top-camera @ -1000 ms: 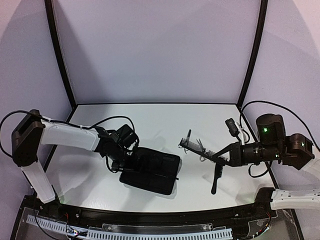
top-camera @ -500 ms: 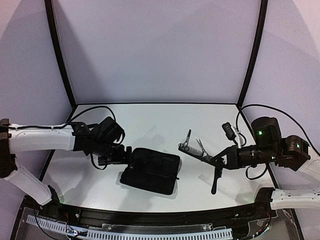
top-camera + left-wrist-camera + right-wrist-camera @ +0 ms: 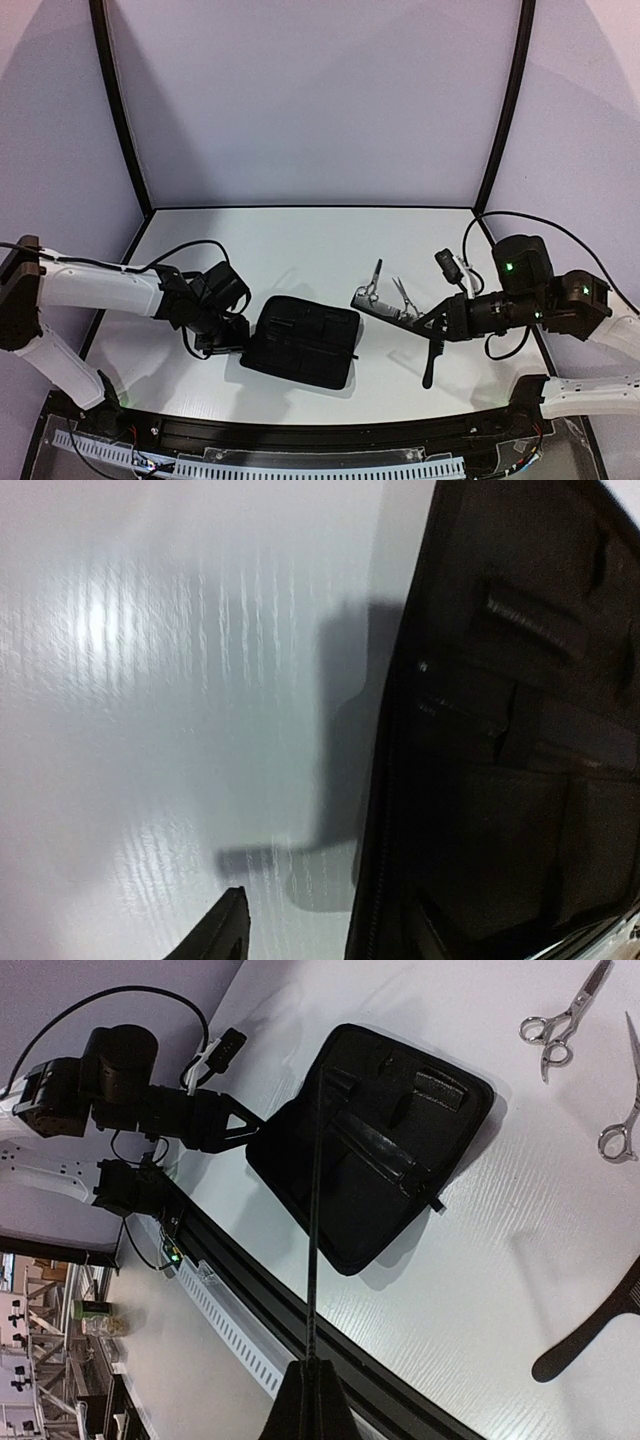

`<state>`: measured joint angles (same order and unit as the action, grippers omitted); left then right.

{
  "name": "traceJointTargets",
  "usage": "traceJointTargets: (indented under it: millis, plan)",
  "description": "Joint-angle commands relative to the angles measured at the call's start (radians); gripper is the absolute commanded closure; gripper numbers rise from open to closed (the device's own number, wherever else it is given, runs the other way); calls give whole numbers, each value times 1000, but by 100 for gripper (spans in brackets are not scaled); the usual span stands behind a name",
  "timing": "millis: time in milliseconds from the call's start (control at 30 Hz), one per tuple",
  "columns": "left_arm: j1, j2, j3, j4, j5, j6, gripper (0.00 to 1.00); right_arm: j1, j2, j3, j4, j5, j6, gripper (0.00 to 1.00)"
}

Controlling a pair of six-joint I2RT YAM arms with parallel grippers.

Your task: Sort the hair-cutting tools

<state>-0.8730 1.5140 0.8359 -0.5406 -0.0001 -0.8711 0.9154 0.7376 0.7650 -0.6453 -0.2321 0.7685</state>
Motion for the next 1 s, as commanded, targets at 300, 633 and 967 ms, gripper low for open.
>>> traceJointTargets:
  millis: [300,633,967]
  plan:
    - [-33,81,-85,104,52,-51,70,-4,16,-48,62,-34,16,100]
    - [-95,135,-67,-5,-45,-97,98,-4,117,-111,117,-203,53,100]
    - [-164,197,-53,-33,-108,-154,99,-5,243,-216,328,-308,184,100]
